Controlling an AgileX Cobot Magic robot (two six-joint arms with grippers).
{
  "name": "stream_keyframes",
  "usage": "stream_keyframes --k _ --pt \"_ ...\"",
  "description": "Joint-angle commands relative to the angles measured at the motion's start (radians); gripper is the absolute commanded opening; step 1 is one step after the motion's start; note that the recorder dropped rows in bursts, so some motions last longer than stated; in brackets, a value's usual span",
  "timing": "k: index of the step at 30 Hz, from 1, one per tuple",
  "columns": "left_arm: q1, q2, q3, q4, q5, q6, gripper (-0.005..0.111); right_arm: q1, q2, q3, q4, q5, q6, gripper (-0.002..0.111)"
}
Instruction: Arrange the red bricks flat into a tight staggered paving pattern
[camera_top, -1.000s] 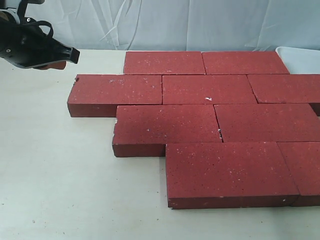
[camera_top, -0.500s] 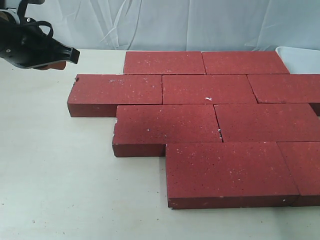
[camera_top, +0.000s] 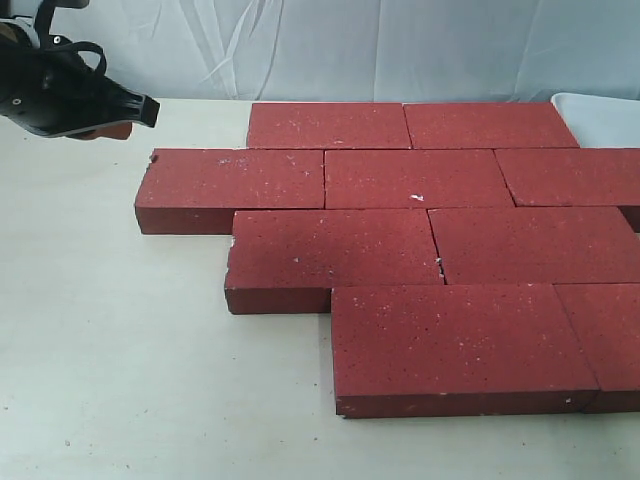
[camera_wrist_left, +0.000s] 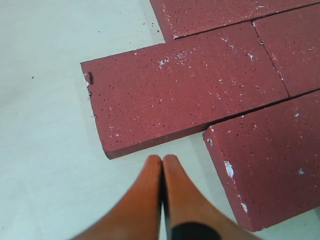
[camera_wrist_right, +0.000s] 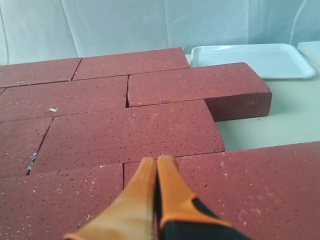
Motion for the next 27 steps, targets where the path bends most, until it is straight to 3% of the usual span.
stream_keyframes --k 1,10,22,27 --pt "-0.005 -0.012 0.004 0.001 0.006 -0.002 0.0 -0.007 -0.006 0.002 0.001 -0.008 -0.005 -0.001" --pt "-0.005 -0.191 0.016 0.017 0.175 0.0 0.0 -0.007 -0.006 0.002 0.006 -0.008 -0.005 -0.001" --pt "-0.005 -0.58 0.262 0.024 0.177 -0.002 0.0 -0.007 -0.006 0.002 0.008 -0.008 -0.005 -0.001" --pt "-0.005 -0.697 0.274 0.026 0.248 -0.002 0.0 -0.007 -0.006 0.002 0.008 -0.008 -0.005 -0.001"
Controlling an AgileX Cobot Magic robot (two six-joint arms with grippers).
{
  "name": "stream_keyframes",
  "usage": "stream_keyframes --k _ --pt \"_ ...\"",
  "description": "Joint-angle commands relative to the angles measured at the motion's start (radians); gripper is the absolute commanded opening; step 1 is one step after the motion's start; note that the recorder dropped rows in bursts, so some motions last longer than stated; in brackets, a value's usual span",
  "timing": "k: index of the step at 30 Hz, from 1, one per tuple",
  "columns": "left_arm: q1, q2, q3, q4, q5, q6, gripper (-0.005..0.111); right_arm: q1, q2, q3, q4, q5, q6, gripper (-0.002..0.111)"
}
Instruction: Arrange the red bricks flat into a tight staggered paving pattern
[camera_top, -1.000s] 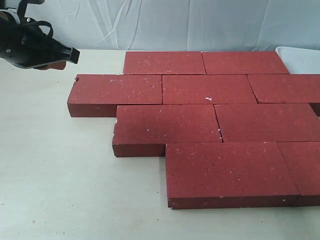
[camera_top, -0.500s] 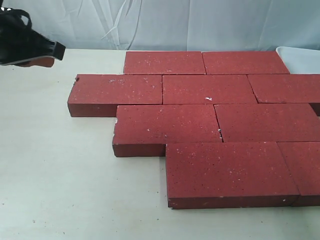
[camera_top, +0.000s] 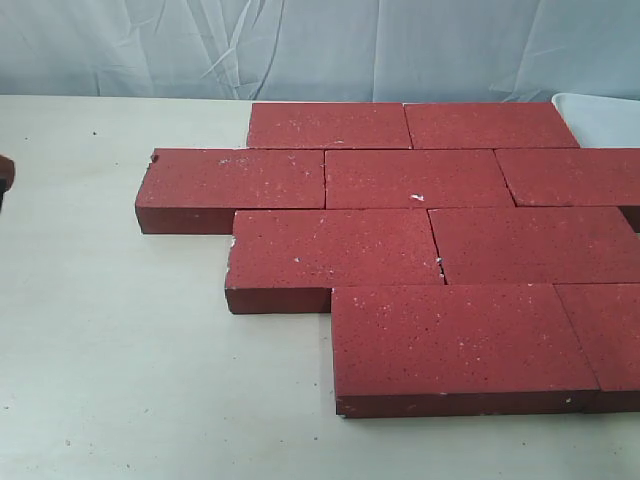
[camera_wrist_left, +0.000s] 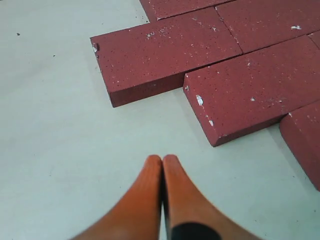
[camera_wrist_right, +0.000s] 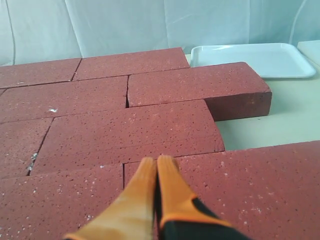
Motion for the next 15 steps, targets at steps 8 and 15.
stream_keyframes --k 8,15 --pt "-0.005 -0.159 0.009 0.0 0.03 -0.002 0.0 -0.005 -0.006 0.002 0.004 -0.008 -0.005 -0.001" --pt "-0.005 -0.173 0.011 0.027 0.03 0.007 0.0 -0.005 -0.006 0.002 0.004 -0.008 -0.005 -0.001"
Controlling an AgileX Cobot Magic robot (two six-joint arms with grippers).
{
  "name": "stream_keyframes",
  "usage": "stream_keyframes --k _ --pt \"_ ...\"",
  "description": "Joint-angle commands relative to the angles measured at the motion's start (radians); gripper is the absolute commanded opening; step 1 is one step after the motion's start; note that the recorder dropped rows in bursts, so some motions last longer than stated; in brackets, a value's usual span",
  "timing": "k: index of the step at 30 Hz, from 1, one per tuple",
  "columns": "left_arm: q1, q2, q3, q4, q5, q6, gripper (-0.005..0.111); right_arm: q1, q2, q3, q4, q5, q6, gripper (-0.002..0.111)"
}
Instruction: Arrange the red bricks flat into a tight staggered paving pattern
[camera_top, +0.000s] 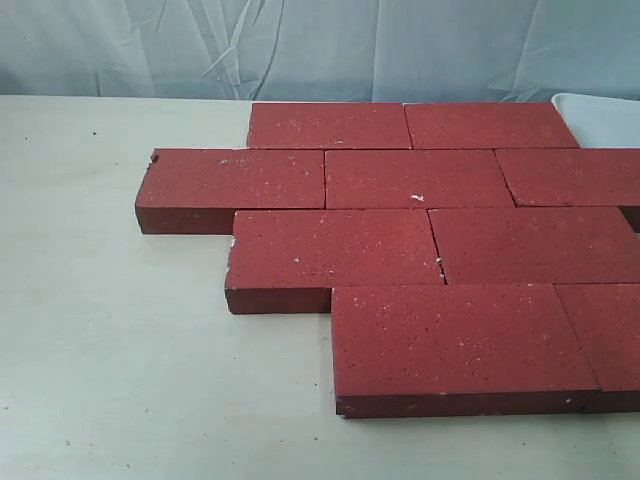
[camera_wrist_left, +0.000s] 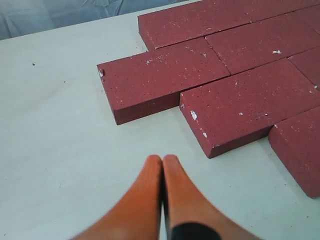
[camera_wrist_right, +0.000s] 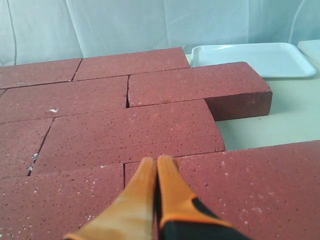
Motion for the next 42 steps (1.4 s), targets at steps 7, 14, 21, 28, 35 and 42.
stream_keyframes --k 7,14,21,28,35,42 --pt "0.069 -0.135 0.091 0.012 -0.078 0.001 0.0 -0.005 -0.006 0.002 0.0 -0.008 -0.005 -0.001" --pt "0.186 -0.314 0.255 0.013 -0.163 -0.008 0.0 -0.005 -0.006 0.002 0.0 -0.008 -0.005 -0.001" --pt "0.239 -0.471 0.448 0.034 -0.338 -0.008 0.0 -0.005 -0.006 0.002 0.004 -0.008 -0.005 -0.001" --pt "0.239 -0.628 0.625 0.052 -0.418 -0.006 0.0 -0.005 -0.006 0.002 0.004 -0.008 -0.005 -0.001" --pt "0.239 -0.671 0.717 0.085 -0.447 -0.006 0.0 -0.005 -0.006 0.002 0.004 -0.008 -0.005 -0.001" --pt "0.239 -0.671 0.798 0.083 -0.518 -0.007 0.0 -0.005 -0.006 0.002 0.004 -0.008 -0.005 -0.001"
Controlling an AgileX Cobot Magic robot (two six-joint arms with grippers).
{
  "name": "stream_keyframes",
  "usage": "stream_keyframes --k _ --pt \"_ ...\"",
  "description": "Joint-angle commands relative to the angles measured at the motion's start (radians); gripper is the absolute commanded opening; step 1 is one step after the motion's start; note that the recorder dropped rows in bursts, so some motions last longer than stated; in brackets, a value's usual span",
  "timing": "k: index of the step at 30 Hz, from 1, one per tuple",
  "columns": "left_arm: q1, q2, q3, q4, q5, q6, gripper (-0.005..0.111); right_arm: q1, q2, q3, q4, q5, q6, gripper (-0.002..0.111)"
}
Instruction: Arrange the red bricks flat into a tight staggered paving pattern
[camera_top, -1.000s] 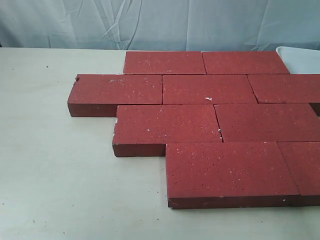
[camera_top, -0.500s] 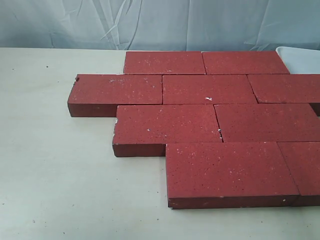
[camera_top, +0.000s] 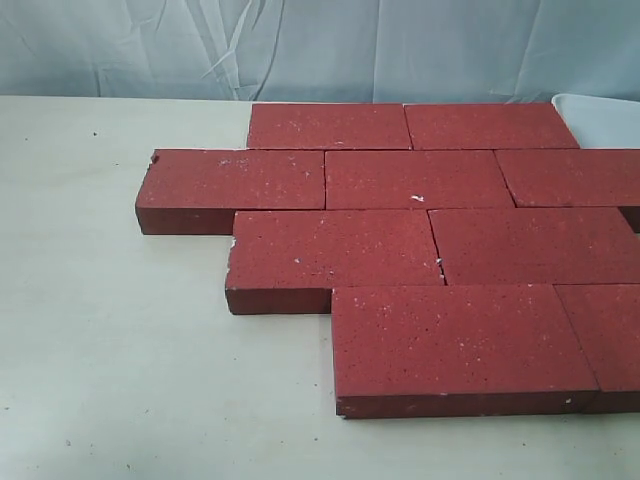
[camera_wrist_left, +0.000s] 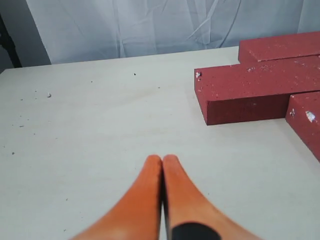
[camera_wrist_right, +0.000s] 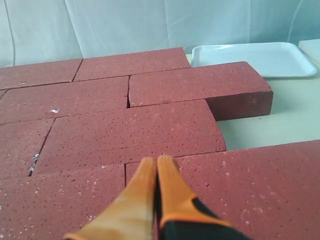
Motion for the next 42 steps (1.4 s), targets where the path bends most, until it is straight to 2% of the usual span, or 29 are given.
stream_keyframes --k 1,17,30,42 --pt "0.002 -0.006 0.03 0.003 -0.068 -0.005 0.0 -0.005 -0.006 0.002 0.001 -0.006 -0.005 -0.001" --pt "0.002 -0.006 0.03 0.002 -0.071 -0.007 0.0 -0.005 -0.006 0.002 0.001 -0.006 -0.005 -0.001" --pt "0.002 -0.006 0.03 0.002 -0.071 -0.109 0.0 -0.005 -0.006 0.002 0.001 -0.006 -0.003 -0.001" --pt "0.002 -0.006 0.03 0.002 -0.071 -0.112 0.0 -0.005 -0.006 0.002 0.001 -0.006 -0.003 -0.001"
